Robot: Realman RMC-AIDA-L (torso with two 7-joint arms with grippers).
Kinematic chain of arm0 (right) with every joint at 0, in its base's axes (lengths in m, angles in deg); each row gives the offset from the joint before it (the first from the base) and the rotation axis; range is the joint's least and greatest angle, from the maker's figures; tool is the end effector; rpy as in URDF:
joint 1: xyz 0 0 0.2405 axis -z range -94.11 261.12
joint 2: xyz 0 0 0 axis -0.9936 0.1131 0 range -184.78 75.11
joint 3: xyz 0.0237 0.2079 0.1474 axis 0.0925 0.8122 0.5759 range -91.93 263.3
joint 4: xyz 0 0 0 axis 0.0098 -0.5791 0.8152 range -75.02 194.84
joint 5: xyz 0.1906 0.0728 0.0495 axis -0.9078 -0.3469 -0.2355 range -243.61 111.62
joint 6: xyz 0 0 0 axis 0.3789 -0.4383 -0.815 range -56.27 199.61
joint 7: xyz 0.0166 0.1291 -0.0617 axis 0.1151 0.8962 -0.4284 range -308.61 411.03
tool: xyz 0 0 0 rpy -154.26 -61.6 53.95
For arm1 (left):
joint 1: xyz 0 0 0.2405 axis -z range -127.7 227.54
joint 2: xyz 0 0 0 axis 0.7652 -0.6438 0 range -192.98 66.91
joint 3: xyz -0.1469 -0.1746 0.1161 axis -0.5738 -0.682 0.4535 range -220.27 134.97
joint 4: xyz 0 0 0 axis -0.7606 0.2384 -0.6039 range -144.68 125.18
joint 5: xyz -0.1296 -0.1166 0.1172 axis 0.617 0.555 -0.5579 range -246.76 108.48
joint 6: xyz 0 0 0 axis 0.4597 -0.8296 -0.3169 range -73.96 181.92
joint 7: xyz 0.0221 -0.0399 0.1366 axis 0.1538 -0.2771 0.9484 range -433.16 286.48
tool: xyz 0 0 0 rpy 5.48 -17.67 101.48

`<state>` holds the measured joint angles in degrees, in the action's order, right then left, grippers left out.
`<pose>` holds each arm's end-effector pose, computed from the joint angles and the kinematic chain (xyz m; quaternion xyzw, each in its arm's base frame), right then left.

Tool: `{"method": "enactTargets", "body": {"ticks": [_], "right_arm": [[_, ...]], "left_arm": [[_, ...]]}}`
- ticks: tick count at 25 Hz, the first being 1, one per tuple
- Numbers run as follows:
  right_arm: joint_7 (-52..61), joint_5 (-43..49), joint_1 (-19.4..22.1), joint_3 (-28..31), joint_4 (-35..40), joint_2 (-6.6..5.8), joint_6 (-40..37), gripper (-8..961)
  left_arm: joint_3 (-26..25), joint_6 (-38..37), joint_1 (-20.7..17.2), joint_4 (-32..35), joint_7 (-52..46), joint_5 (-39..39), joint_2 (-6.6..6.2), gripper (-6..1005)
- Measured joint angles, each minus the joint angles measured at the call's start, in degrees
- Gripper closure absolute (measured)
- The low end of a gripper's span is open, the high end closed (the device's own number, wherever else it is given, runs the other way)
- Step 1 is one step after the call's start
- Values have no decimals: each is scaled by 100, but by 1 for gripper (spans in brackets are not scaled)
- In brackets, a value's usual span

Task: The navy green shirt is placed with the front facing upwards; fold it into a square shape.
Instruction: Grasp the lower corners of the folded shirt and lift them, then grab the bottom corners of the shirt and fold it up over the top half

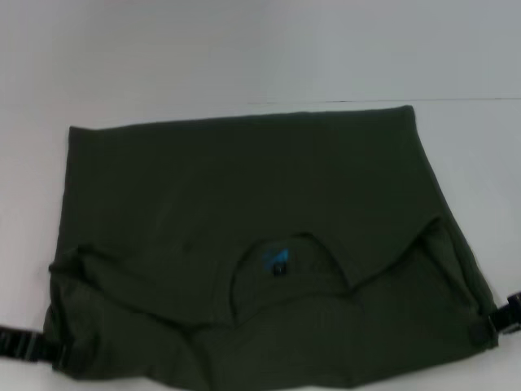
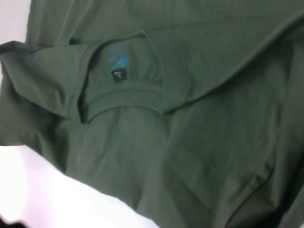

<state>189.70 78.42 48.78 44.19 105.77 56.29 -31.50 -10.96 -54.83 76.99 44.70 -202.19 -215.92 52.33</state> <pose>0.2953 0.3175 0.0572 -0.7911 0.6106 -0.0316 0.0182 -0.3191 0.2738 0.0663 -0.8009 -0.5977 -0.0205 0.0282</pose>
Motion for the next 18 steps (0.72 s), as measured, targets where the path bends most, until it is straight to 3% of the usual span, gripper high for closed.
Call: {"method": "enactTargets", "body": {"ticks": [12, 18], "right_arm": [[-179, 2, 190, 137, -46, -62, -160, 884], [-182, 25, 237, 145, -46, -74, -178, 884]], "left_arm": [[-10, -38, 20, 11, 16, -592, -28, 965], [-275, 44, -9, 14, 45, -747, -27, 966]]}}
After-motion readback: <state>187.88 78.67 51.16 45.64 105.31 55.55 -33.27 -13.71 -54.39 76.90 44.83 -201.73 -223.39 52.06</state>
